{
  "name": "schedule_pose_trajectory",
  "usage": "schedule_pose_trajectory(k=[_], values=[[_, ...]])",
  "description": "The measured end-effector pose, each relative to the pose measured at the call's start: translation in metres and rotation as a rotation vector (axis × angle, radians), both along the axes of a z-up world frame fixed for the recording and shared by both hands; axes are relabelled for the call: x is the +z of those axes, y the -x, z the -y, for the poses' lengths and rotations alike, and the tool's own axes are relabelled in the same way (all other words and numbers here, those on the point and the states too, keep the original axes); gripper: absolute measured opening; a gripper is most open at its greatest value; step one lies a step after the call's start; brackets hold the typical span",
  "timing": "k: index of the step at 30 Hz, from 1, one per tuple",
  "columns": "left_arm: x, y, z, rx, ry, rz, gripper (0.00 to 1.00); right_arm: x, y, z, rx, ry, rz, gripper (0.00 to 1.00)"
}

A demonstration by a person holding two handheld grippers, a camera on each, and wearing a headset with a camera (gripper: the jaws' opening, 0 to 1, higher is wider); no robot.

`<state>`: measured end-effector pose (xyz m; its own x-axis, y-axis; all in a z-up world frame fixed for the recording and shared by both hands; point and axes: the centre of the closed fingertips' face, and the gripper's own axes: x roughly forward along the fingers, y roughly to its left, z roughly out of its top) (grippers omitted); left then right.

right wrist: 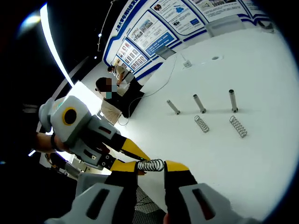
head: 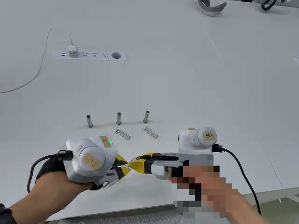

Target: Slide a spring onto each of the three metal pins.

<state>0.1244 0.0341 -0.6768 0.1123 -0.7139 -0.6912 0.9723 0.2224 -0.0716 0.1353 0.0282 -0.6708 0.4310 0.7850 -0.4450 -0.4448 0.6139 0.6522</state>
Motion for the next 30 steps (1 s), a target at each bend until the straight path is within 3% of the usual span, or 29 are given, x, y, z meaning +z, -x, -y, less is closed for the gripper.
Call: schedule_pose_trajectory(k=[10,18,23,30], values=[[0.002,0.001,0.001,-0.021,0.007,0.007,0.1,0.004,-0.001,0.002,-0.003,-0.017,-0.014,0.16],[0.011,-0.006,0.008,-0.038,0.048,0.017,0.1,0.015,-0.007,0.009,0.017,-0.017,0.003,0.15],[0.021,-0.009,0.016,-0.065,0.085,0.028,0.1,0.028,-0.01,0.013,0.062,-0.002,0.028,0.14],[0.037,-0.017,0.023,-0.085,0.135,0.04,0.1,0.048,-0.014,0.012,0.178,0.077,0.089,0.13]])
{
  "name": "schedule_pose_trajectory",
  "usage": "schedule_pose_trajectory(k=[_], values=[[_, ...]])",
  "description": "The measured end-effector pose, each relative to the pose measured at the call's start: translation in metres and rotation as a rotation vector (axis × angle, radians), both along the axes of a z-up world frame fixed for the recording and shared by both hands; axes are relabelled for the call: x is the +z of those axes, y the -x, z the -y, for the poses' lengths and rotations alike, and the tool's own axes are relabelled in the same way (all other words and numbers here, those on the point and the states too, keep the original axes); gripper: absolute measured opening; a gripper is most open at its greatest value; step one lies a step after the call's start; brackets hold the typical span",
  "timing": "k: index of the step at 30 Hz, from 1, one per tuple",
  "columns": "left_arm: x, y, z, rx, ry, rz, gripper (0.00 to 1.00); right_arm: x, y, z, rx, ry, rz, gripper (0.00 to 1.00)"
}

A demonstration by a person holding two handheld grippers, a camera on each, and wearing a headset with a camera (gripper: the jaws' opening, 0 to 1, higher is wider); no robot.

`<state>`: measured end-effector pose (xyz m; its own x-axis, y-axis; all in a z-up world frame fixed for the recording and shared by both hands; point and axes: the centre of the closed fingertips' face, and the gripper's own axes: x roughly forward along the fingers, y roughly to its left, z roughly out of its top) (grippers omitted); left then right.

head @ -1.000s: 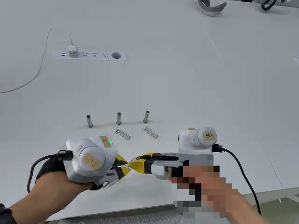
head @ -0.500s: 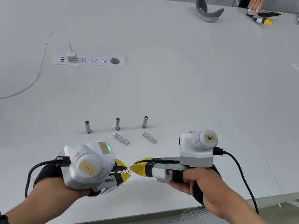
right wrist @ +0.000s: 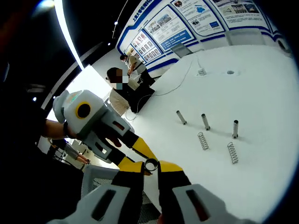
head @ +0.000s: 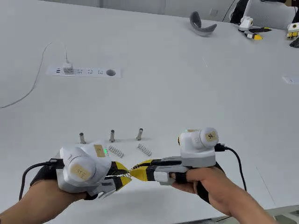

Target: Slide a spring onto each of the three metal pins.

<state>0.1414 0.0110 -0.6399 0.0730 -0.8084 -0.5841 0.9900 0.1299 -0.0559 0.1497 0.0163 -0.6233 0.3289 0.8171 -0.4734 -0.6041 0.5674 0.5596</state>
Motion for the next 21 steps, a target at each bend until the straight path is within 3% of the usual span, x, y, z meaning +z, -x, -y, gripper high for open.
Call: schedule_pose_trajectory(k=[10,19,21], values=[[0.016,-0.006,0.003,-0.018,0.061,0.006,0.09,0.015,-0.002,0.0,0.175,0.134,0.08,0.13],[0.024,-0.002,0.005,-0.058,0.089,0.005,0.09,0.013,0.004,-0.004,0.311,0.216,0.124,0.13],[0.023,-0.001,0.005,-0.073,0.078,0.013,0.09,0.012,0.004,-0.005,0.322,0.217,0.123,0.13]])
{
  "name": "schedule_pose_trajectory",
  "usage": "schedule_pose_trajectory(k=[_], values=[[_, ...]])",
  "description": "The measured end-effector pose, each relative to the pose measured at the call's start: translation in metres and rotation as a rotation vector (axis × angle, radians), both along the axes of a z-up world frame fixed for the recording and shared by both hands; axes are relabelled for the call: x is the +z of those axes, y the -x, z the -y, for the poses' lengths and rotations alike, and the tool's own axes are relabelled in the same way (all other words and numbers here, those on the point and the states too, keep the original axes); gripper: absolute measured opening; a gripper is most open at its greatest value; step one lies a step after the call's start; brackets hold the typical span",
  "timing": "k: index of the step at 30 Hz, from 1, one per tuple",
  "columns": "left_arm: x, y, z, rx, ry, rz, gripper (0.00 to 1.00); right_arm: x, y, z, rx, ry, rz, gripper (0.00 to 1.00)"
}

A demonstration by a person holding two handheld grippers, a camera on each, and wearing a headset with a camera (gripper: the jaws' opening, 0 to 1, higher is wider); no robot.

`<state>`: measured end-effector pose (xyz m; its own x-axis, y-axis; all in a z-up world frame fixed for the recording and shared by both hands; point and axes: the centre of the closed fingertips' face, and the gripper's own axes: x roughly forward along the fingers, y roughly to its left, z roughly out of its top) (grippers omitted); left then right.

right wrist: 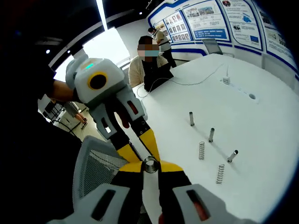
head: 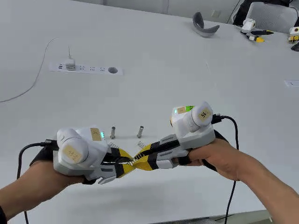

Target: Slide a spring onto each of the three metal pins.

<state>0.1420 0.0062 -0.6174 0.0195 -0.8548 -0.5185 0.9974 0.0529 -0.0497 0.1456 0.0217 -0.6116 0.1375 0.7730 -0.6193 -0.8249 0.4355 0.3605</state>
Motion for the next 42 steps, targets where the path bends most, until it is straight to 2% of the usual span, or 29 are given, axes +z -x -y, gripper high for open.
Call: schedule_pose_trajectory(k=[1,7,11,16,20,27,33,42], values=[[0.0,0.001,0.0,-0.01,-0.003,0.009,0.09,0.0,0.0,-0.001,0.006,0.0,-0.002,0.13],[-0.001,0.006,-0.003,-0.054,0.0,0.004,0.09,0.0,0.006,-0.006,0.068,-0.002,-0.002,0.13],[-0.001,0.011,-0.005,-0.089,0.001,-0.003,0.1,-0.001,0.012,-0.008,0.118,0.008,-0.002,0.13],[-0.006,0.014,-0.006,-0.098,0.003,-0.021,0.1,-0.005,0.015,-0.01,0.145,0.023,0.002,0.12],[-0.012,0.015,-0.007,-0.077,0.013,-0.044,0.1,-0.01,0.016,-0.011,0.152,0.041,0.002,0.12],[-0.018,0.018,-0.013,-0.043,0.019,-0.057,0.11,-0.015,0.018,-0.015,0.16,0.048,-0.008,0.12],[-0.028,0.013,-0.027,0.005,0.004,-0.066,0.14,-0.017,0.015,-0.019,0.16,0.05,-0.01,0.12],[-0.034,0.004,-0.043,0.093,0.007,-0.085,0.14,-0.021,0.009,-0.016,0.153,0.069,-0.002,0.12]])
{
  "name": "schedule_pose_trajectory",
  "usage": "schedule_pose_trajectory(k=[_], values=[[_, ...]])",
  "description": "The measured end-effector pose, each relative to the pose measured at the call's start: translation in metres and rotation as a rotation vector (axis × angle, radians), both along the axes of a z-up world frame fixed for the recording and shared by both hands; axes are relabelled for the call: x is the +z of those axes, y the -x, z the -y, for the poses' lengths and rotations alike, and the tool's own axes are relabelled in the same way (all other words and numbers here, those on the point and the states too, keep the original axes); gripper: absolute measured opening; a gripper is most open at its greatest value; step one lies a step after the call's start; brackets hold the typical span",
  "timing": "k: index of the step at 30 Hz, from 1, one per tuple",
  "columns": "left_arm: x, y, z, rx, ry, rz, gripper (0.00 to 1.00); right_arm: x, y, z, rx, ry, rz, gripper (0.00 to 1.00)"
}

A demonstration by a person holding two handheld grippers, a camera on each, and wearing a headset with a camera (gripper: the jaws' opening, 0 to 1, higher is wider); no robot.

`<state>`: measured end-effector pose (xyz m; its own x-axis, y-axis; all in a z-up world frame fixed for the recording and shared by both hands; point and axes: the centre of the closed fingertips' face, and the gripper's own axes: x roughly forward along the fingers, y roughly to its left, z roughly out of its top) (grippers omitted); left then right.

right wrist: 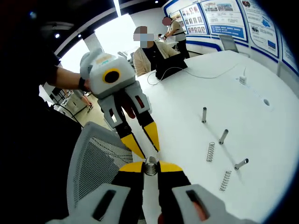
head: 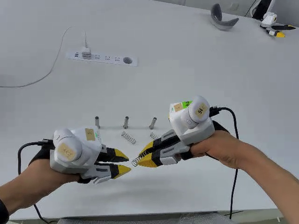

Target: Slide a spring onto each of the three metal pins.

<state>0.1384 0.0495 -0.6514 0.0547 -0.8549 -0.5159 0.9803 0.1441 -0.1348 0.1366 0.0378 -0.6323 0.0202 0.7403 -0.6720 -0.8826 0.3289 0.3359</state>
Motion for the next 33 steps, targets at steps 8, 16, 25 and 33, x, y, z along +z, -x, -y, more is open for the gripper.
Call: schedule_pose_trajectory(k=[8,16,25,33], values=[[-0.008,-0.014,-0.014,0.091,0.002,-0.016,0.16,-0.01,-0.01,0.01,-0.01,0.047,0.036,0.12],[-0.02,-0.025,-0.027,0.167,-0.011,-0.029,0.22,-0.02,-0.019,0.016,-0.034,0.078,0.043,0.12],[-0.032,-0.034,-0.043,0.251,-0.026,-0.042,0.29,-0.026,-0.028,0.017,-0.04,0.095,0.038,0.12],[-0.039,-0.047,-0.056,0.337,-0.024,-0.055,0.36,-0.031,-0.045,0.018,-0.058,0.121,0.051,0.12]])
